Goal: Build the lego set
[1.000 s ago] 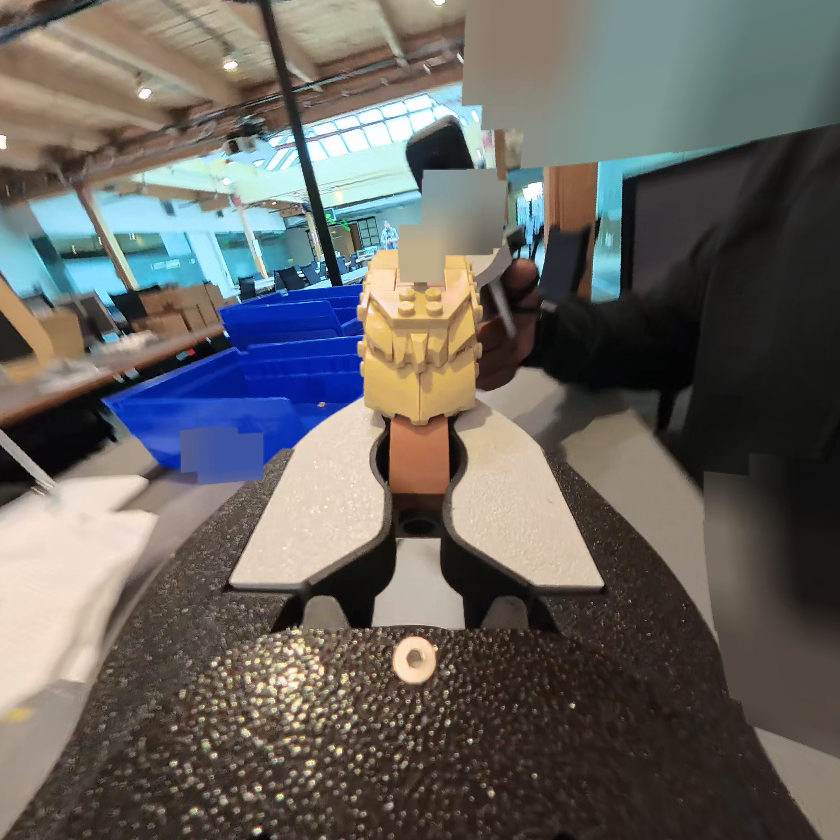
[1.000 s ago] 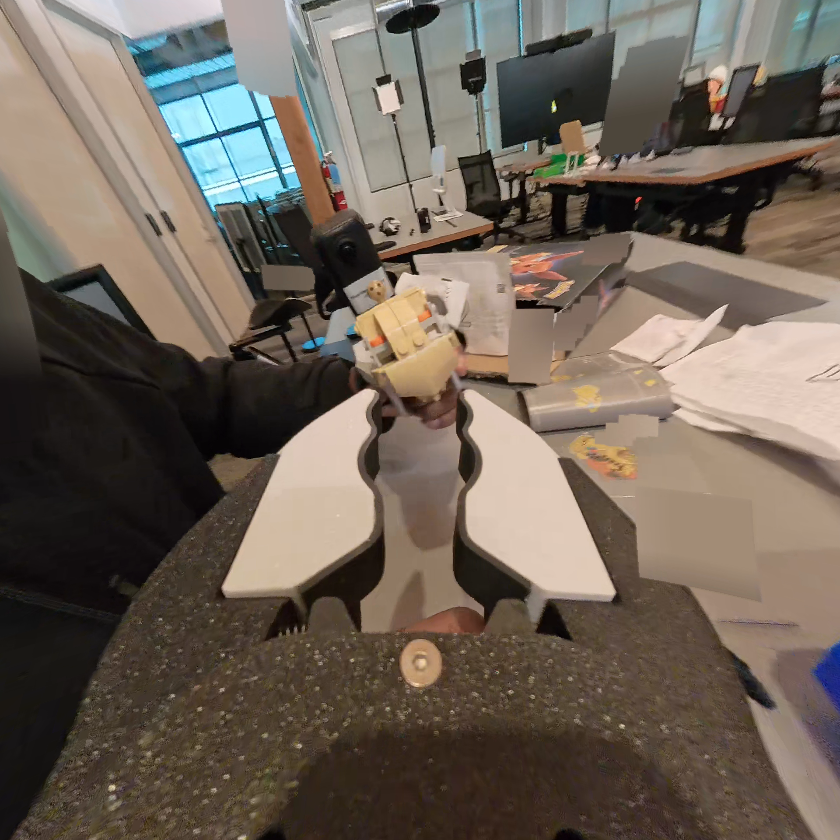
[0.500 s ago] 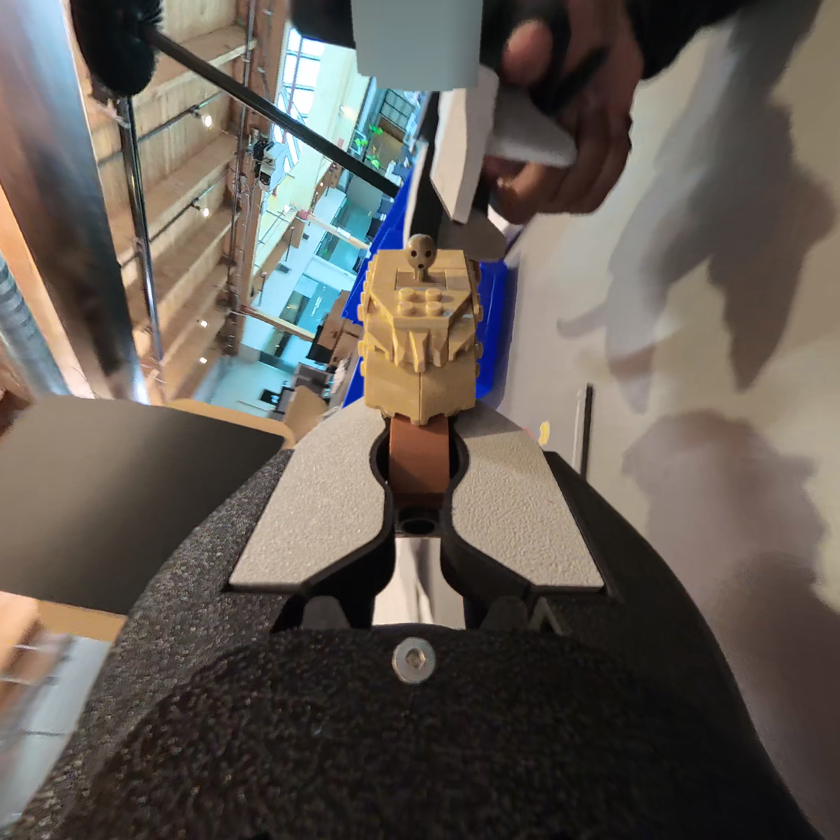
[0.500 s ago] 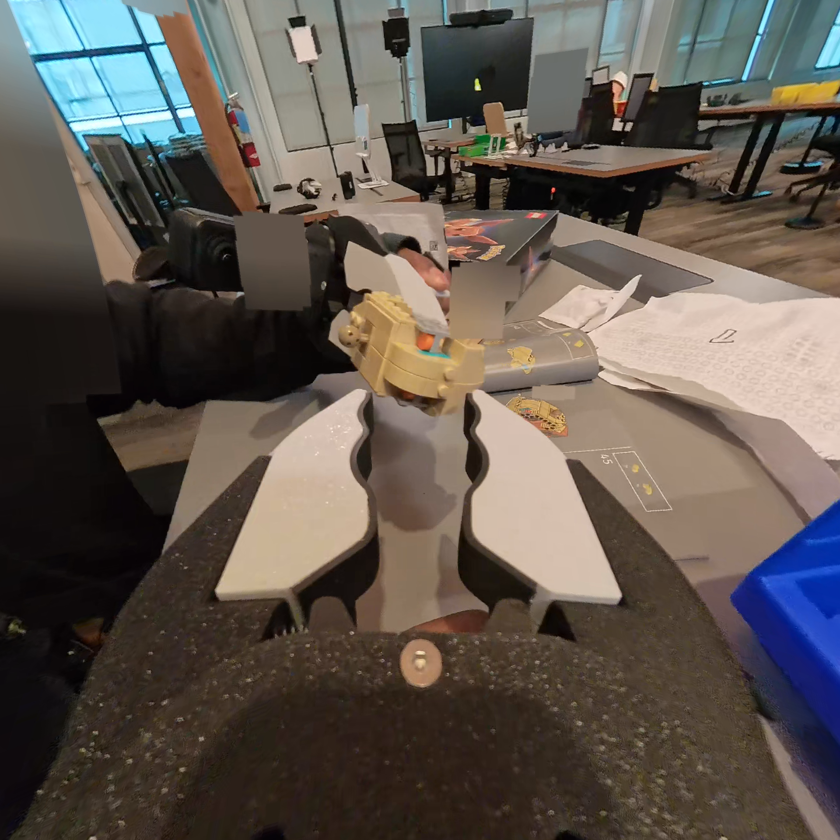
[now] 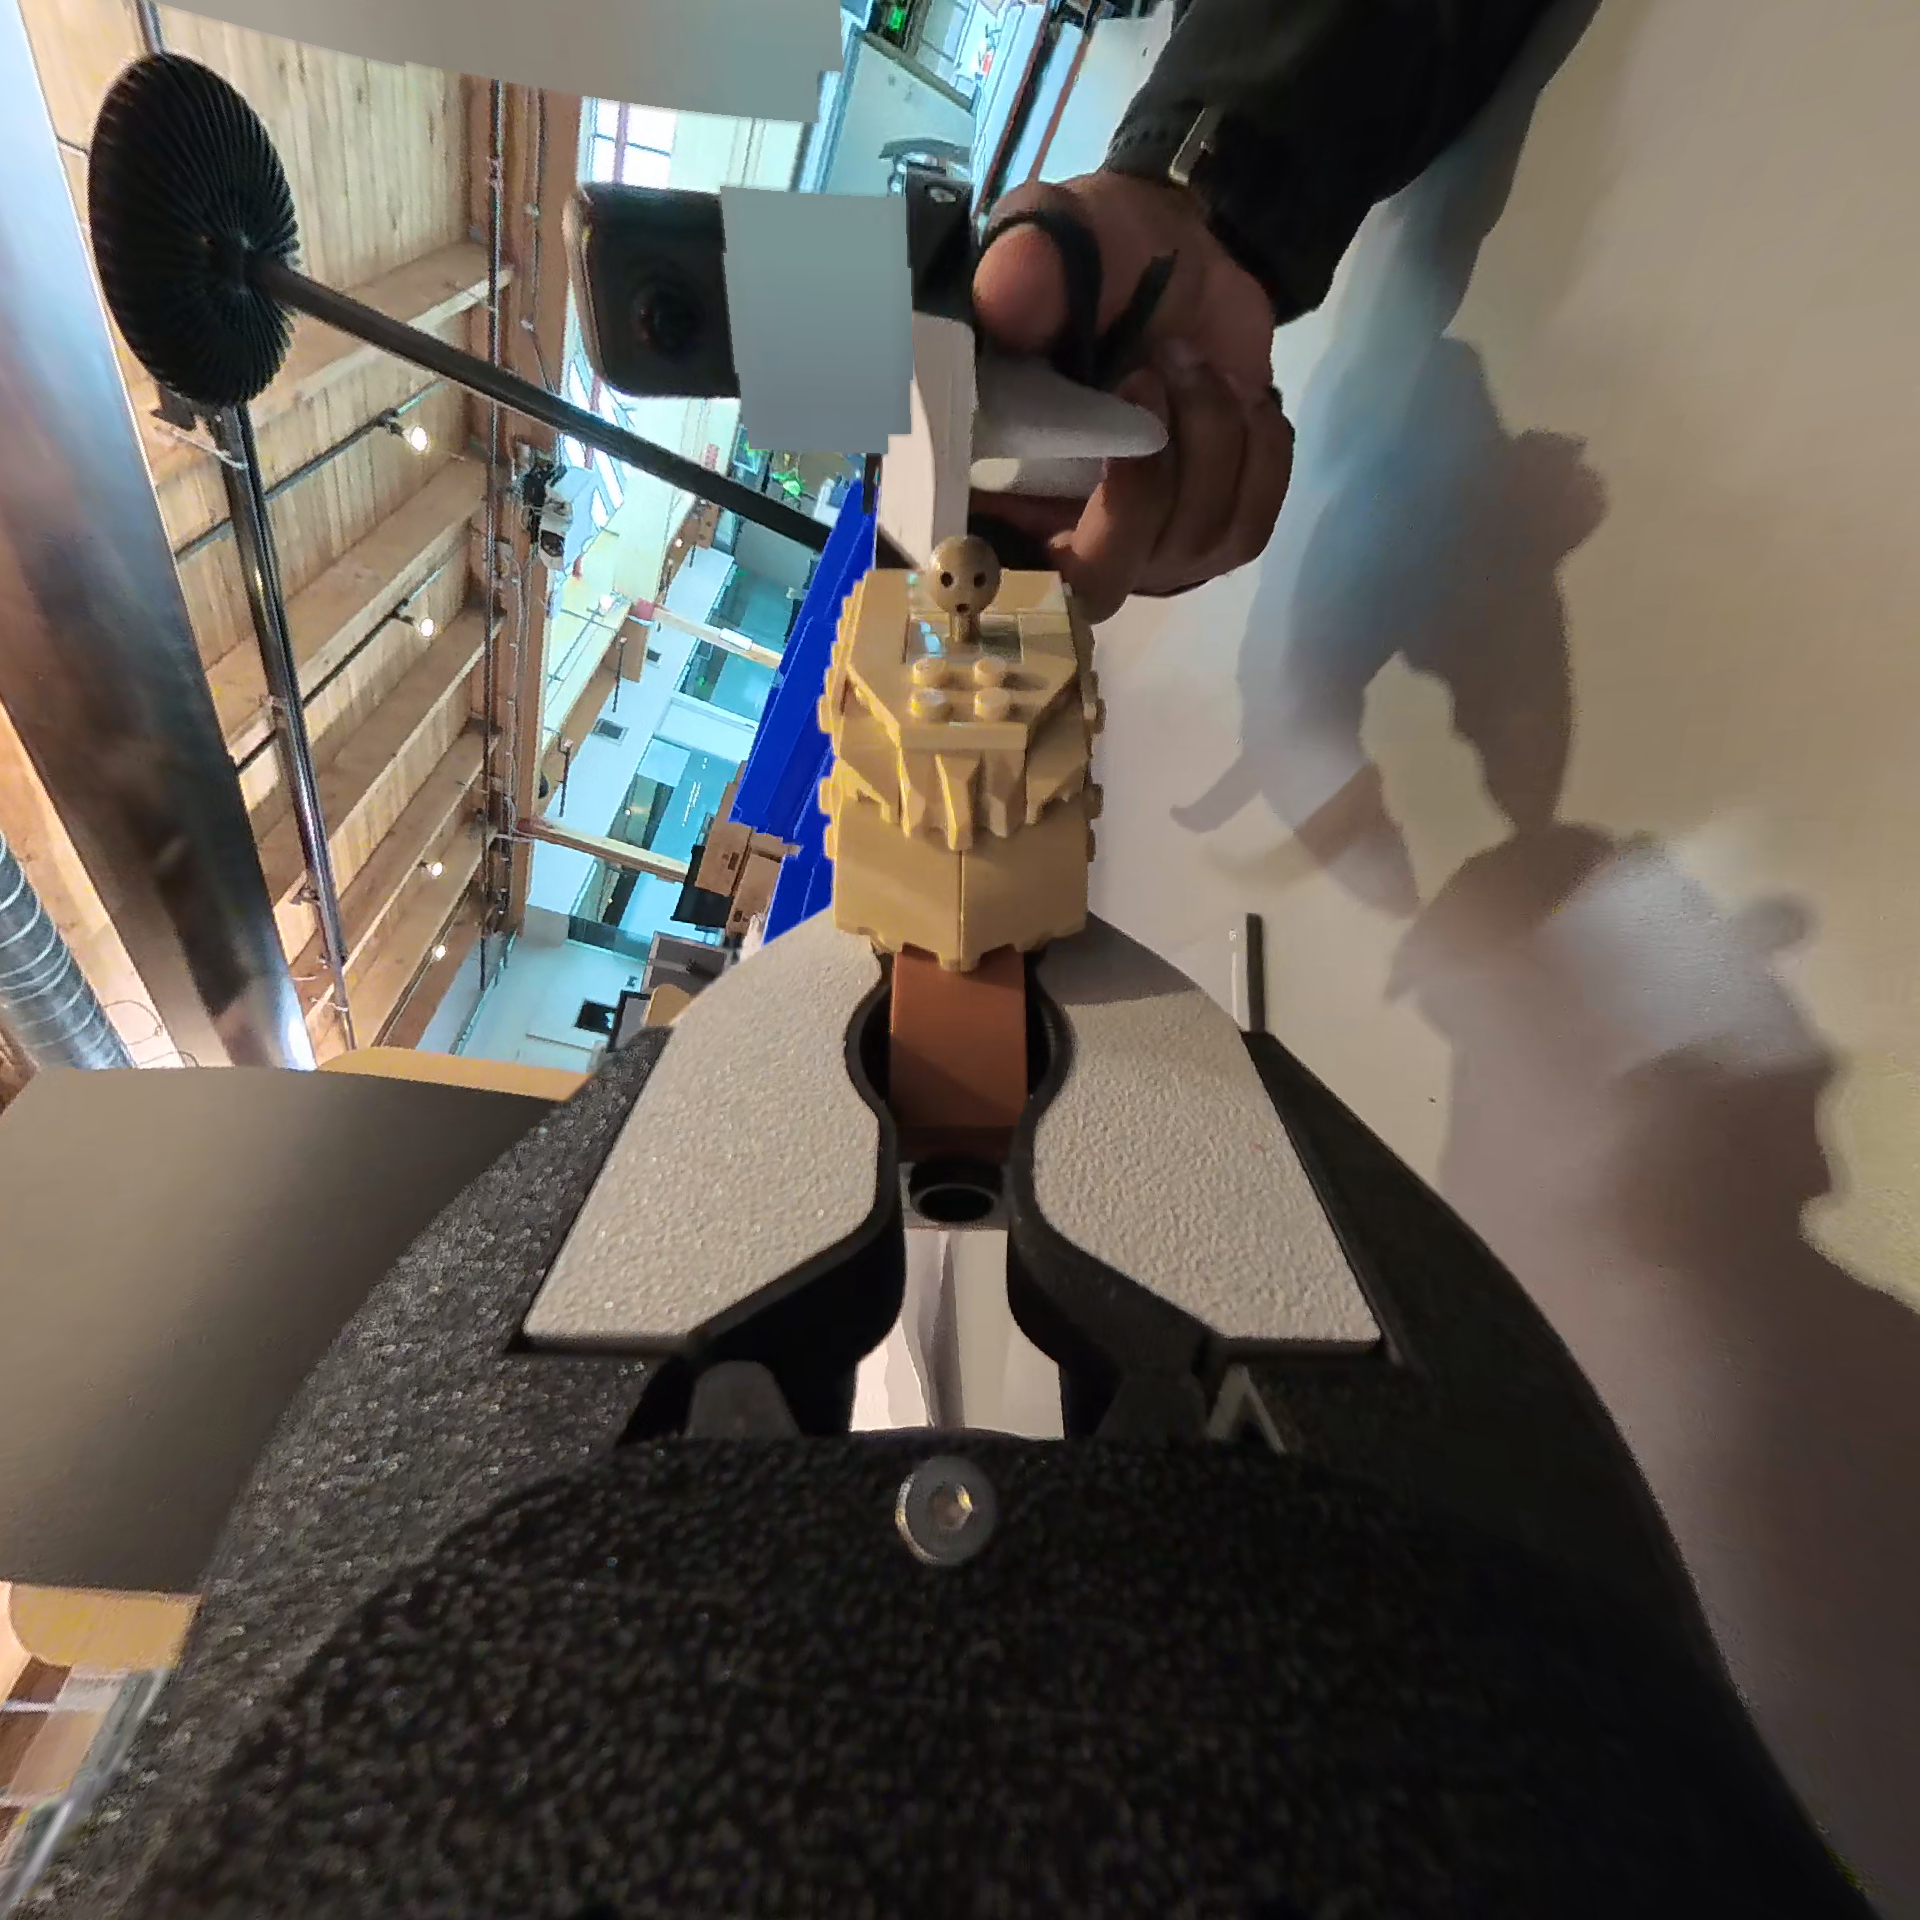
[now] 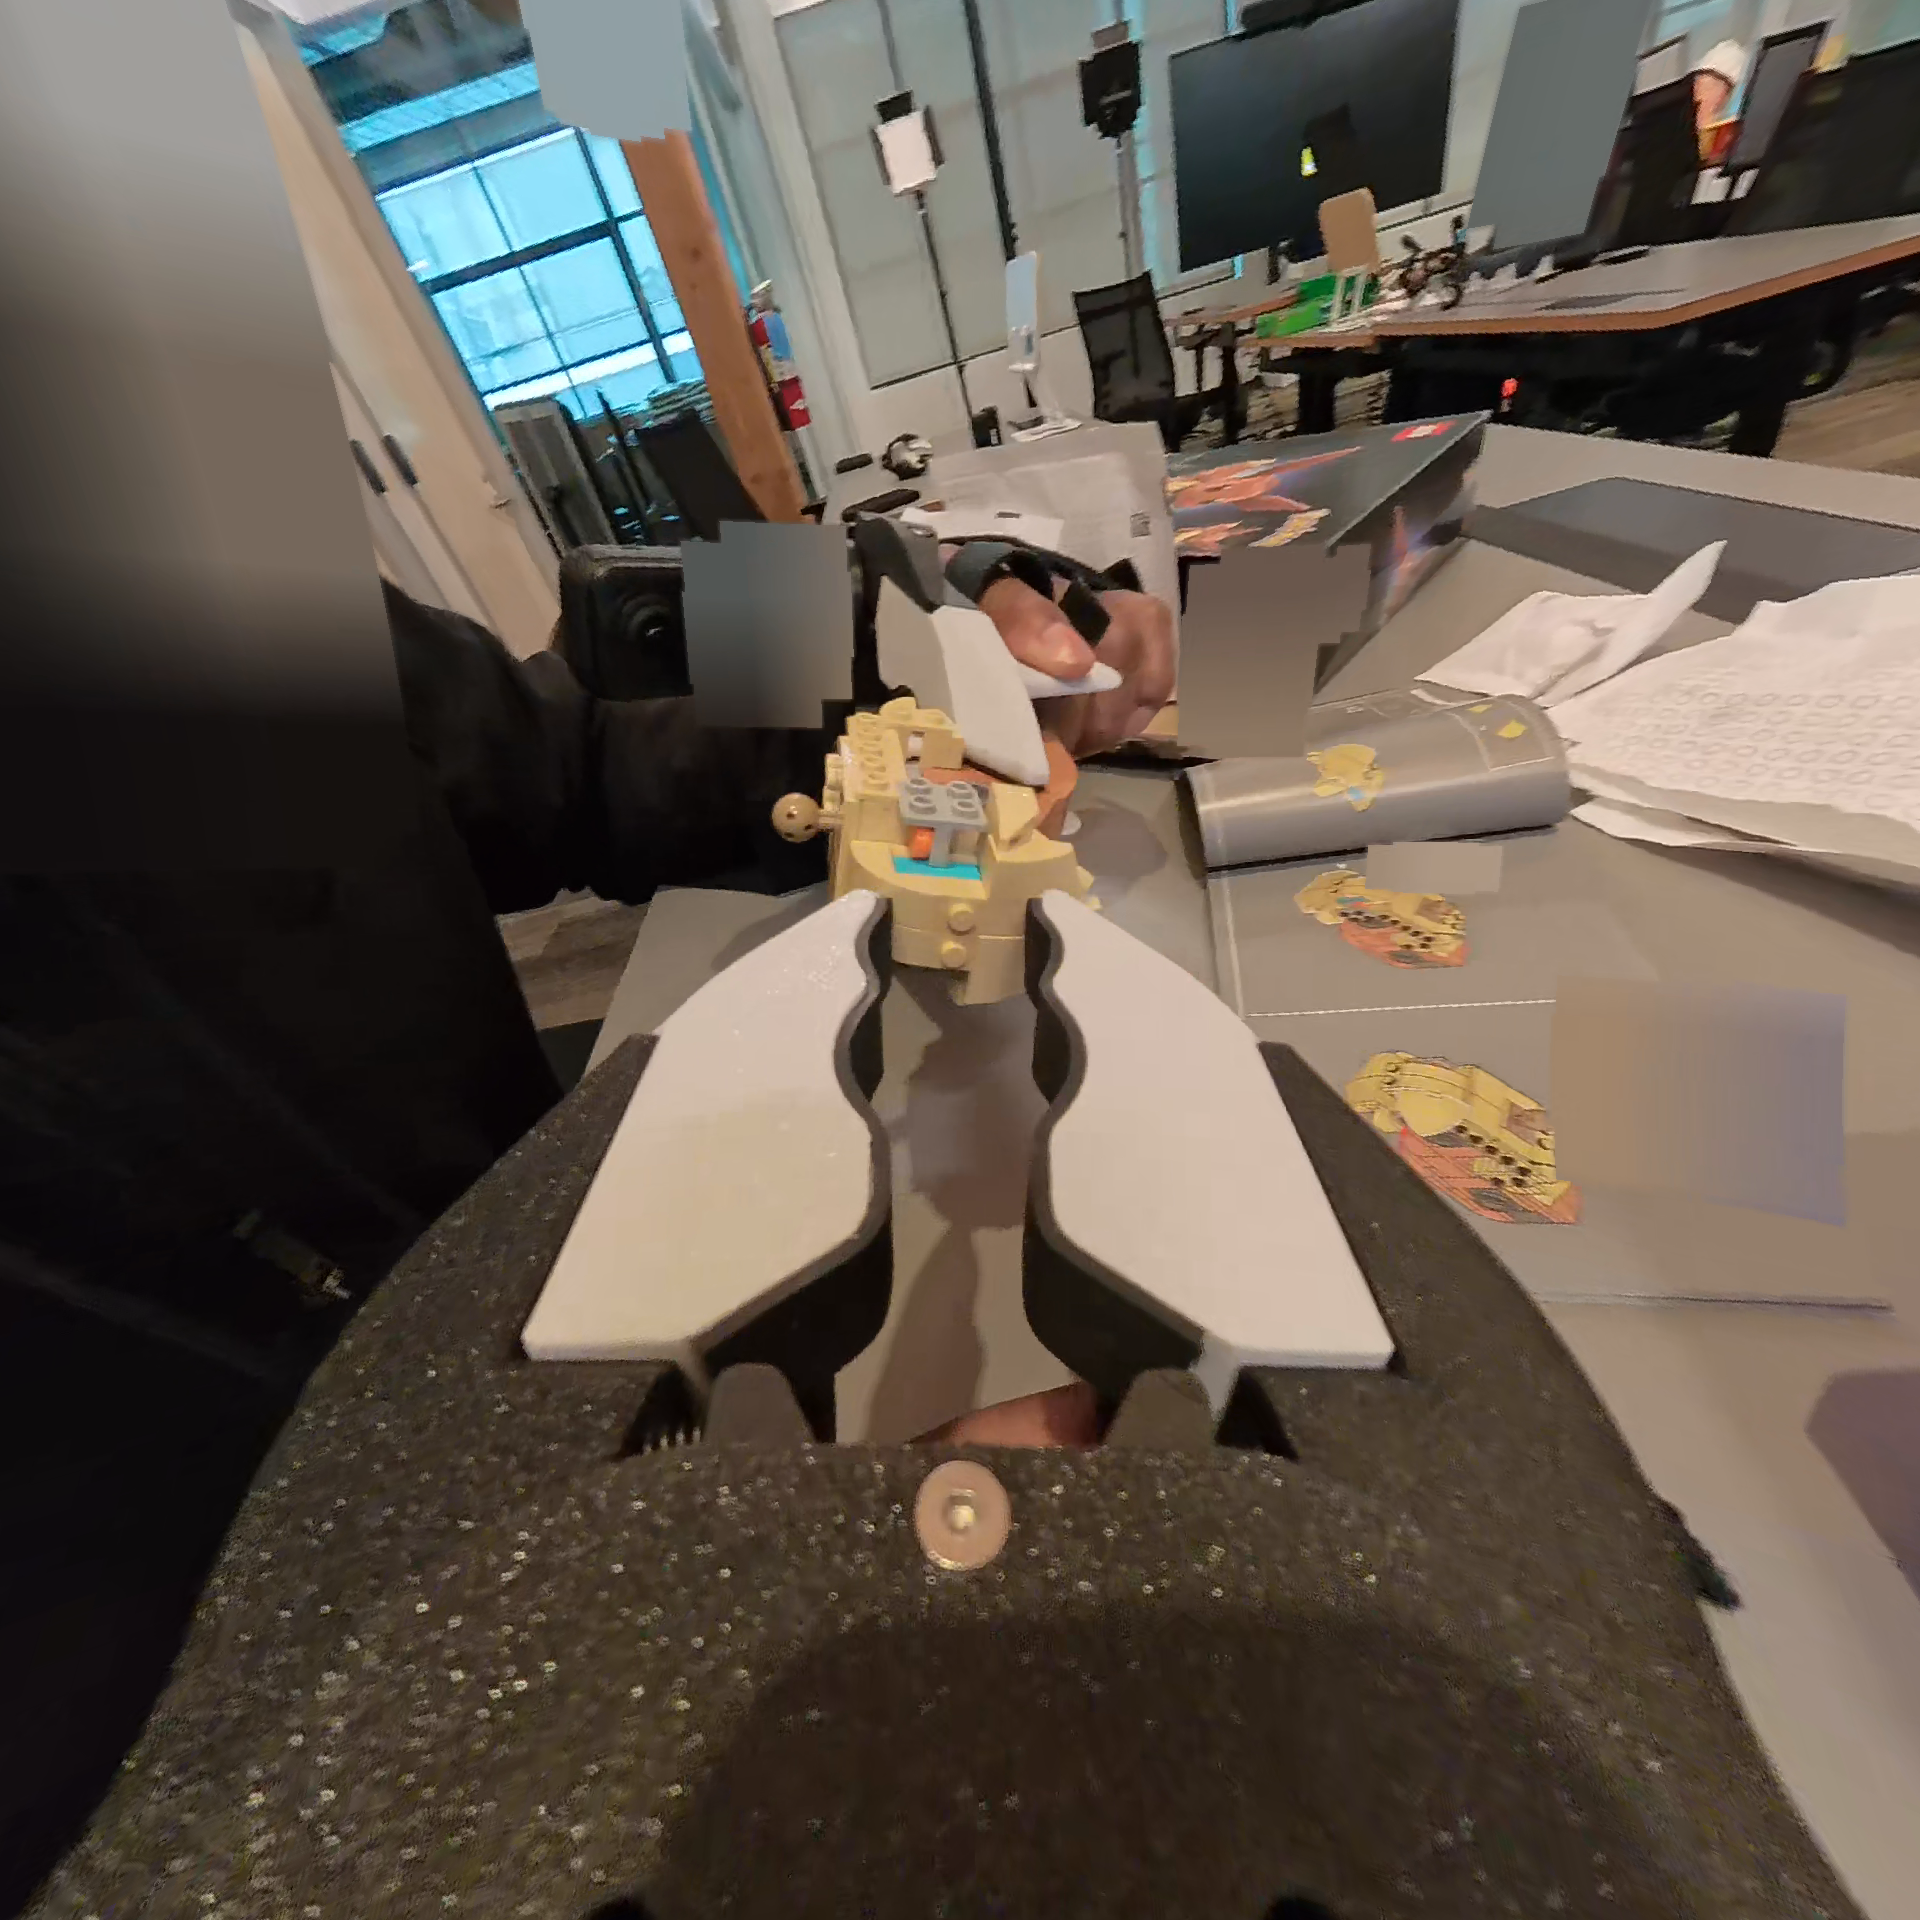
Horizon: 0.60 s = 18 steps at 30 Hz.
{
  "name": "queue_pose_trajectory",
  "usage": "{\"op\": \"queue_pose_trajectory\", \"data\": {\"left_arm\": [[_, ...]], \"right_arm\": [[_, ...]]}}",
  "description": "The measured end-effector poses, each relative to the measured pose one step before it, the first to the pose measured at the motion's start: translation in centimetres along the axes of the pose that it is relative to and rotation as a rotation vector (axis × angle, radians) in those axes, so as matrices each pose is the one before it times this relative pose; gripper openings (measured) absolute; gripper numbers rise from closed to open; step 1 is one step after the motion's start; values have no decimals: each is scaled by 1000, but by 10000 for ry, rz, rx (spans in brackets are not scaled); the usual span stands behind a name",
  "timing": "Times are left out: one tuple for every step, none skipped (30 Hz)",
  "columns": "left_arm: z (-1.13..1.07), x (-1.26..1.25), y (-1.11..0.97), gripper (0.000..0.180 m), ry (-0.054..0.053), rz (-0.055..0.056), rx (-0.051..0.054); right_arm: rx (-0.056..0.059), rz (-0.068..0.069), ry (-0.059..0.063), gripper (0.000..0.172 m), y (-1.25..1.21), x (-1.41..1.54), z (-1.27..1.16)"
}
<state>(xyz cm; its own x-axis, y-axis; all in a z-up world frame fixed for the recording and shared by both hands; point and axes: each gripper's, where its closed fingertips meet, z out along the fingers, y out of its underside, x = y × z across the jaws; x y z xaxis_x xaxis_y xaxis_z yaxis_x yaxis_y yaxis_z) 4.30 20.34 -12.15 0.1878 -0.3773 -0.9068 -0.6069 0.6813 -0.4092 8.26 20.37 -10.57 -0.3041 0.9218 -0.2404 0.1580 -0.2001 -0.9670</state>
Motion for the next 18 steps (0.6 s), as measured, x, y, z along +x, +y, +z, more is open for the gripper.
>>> {"op": "queue_pose_trajectory", "data": {"left_arm": [[-31, 22, -94, 18, -29, 22, 28], [-67, 28, -79, 18, 31, 31, 43], [-112, 118, -52, 17, 41, 60, 56], [26, 393, -104, 18, -9, 38, 14], [-11, 179, -10, 18, 25, 16, 26], [-11, 66, -4, 18, 2, 14, 35], [45, 89, -70, 17, 11, 51, 27], [6, 4, -31, 18, -4, 89, -11], [3, -11, 2, 18, 0, 94, -7], [10, 37, -10, 18, 18, 60, 2], [67, 84, -51, 18, 49, 28, 60], [49, 111, -40, 18, 44, 15, 24], [-261, 242, -192, 18, 48, 50, 20], [58, 63, 8, 18, 16, 59, -21], [69, 49, -37, 18, 3, 15, 10], [48, 100, -27, 18, 39, -38, 36], [33, 107, -11, 18, 42, -42, 50], [58, 54, 0, 18, 30, 1, 21]], "right_arm": [[-57, -54, -153, 26, 123, -345, 47], [-56, -93, -93, 26, 138, -276, 58], [-56, -127, 6, 25, 155, -158, 44], [-48, -106, 25, 25, 121, -84, 2], [-59, -55, -16, 25, 109, -102, -5], [-22, -45, -42, 25, 80, -115, -27], [-26, -41, -20, 25, 80, -69, -27], [-19, -47, -10, 25, 71, -47, -35], [-18, -33, -13, 25, 66, -42, -41], [-17, -4, 17, 27, 56, 30, -40], [-17, 35, 21, 30, 58, 48, -44], [-27, 52, -28, 31, 75, 1, -39], [-45, 52, -109, 31, 132, -151, -18], [-60, 32, -64, 32, 155, -117, 9], [-12, -23, 14, 30, 91, -16, -28], [-39, 13, -23, 30, 92, -49, -15], [-33, 23, -33, 30, 103, -66, -8], [-26, 8, -12, 30, 109, -62, 14]]}}
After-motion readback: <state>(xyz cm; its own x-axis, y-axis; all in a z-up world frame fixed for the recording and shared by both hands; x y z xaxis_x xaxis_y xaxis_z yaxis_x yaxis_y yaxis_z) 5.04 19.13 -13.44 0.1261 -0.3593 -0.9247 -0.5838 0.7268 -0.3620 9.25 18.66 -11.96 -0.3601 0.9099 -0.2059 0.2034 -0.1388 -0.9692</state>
